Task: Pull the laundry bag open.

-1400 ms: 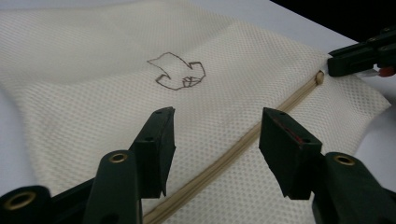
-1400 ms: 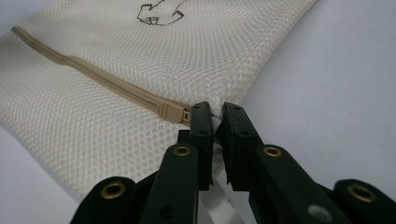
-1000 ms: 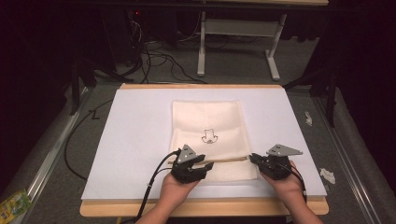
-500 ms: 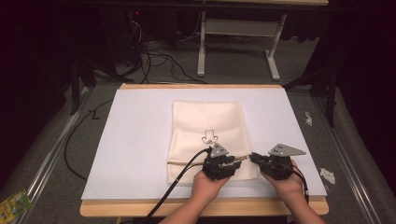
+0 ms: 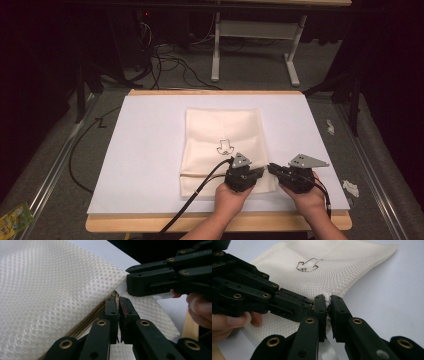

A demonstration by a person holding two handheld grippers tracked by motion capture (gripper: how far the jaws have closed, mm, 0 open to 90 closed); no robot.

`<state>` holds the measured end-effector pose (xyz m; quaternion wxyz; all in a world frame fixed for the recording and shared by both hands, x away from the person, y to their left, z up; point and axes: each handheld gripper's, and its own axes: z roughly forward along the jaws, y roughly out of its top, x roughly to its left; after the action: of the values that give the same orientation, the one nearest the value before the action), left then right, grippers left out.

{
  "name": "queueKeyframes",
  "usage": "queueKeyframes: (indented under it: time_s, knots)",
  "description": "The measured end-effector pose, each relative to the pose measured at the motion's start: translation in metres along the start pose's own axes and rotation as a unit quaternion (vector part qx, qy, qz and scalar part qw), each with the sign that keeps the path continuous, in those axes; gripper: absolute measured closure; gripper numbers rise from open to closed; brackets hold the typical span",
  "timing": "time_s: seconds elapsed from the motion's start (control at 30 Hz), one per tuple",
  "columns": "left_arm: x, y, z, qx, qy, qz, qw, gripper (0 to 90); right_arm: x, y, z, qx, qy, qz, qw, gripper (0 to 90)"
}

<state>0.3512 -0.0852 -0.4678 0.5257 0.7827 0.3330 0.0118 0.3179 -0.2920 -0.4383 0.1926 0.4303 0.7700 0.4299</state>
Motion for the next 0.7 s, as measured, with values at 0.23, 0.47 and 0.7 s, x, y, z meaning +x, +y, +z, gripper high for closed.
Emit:
queueKeyframes:
  time_s: [0.23,0.47,0.7]
  knots:
    - [0.0,0.0,-0.004,0.006,0.003,0.013,0.9999,87.5,-0.001,0.0,-0.002,0.0,0.005,-0.001,1.0,85.3]
    - [0.014,-0.003,-0.015,0.019,0.025,0.003,0.9995,87.6,-0.002,0.001,-0.003,-0.007,-0.003,0.003,1.0,85.5]
    - [0.033,-0.008,-0.039,0.04,0.049,0.001,0.998,87.6,-0.01,-0.001,-0.009,-0.013,-0.013,0.015,0.9997,85.5]
